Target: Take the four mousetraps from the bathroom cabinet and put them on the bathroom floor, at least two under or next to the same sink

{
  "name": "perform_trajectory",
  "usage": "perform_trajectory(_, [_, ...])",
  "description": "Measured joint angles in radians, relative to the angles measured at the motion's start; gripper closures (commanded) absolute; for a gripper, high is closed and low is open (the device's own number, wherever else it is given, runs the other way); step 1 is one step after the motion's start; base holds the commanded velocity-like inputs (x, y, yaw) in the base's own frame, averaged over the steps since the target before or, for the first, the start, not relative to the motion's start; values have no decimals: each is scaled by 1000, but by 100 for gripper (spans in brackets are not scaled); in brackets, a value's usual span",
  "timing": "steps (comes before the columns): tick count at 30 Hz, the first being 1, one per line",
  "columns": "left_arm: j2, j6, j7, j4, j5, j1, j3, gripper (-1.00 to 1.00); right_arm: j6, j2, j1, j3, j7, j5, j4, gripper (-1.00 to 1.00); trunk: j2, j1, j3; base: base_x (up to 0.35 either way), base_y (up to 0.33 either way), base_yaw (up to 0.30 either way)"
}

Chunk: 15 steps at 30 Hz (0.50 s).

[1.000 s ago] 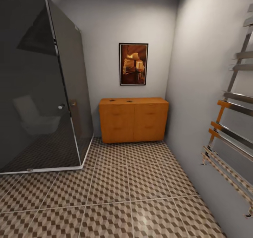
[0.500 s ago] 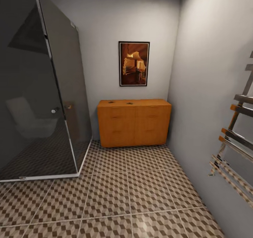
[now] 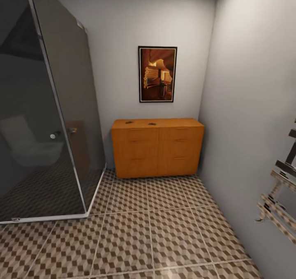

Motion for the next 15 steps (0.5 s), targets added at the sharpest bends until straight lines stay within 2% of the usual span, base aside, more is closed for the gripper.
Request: perform_trajectory(15, [0, 1, 0, 0, 0, 0, 0, -100, -3, 0, 0, -1, 0, 0, -1, -100, 0, 0, 0, 325, 0, 0])
